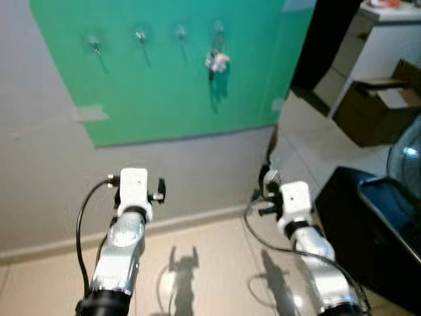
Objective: Hang keys on a hook
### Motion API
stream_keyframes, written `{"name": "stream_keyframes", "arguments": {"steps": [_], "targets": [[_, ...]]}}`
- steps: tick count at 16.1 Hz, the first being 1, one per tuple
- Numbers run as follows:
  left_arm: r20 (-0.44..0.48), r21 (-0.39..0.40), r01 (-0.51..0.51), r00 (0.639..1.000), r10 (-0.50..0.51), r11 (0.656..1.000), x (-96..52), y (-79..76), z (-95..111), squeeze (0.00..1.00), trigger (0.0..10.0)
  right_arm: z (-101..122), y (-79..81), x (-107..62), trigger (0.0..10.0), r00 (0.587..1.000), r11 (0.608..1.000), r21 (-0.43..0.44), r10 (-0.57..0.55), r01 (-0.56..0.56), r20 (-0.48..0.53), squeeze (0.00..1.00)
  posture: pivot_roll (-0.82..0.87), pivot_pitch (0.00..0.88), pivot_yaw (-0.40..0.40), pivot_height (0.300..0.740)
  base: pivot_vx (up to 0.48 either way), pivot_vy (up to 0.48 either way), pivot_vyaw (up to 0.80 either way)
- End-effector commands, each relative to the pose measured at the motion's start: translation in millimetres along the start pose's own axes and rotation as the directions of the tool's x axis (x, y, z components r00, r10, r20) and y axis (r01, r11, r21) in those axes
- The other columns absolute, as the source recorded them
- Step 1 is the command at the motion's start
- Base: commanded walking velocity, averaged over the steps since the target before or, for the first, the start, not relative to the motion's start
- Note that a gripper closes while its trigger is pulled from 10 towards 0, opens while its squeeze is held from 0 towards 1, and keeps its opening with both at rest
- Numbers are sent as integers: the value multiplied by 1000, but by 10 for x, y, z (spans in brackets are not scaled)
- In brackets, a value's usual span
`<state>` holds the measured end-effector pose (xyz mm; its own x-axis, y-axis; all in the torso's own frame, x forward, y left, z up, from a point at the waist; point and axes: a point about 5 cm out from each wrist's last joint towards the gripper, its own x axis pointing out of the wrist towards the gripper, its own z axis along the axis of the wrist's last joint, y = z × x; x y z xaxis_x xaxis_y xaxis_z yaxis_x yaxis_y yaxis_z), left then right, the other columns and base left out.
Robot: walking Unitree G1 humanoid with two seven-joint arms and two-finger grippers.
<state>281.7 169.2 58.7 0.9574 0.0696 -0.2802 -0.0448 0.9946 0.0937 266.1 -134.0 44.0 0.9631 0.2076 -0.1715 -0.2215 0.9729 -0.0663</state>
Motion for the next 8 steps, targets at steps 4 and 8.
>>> {"name": "stream_keyframes", "arguments": {"steps": [4,8], "targets": [[30,3,22,999,-22,1000,-6,-46,69,0,10000,41,50,0,10000,1000,1000,8,23,-23,16,0,17,0,-9,740,442,62,0],[151,-48,97,985,-89,994,-112,-59,244,0,10000,200,-80,-80,10000,990,998,28,-60,57,129,0,15,0,-2,740,409,250,0]]}}
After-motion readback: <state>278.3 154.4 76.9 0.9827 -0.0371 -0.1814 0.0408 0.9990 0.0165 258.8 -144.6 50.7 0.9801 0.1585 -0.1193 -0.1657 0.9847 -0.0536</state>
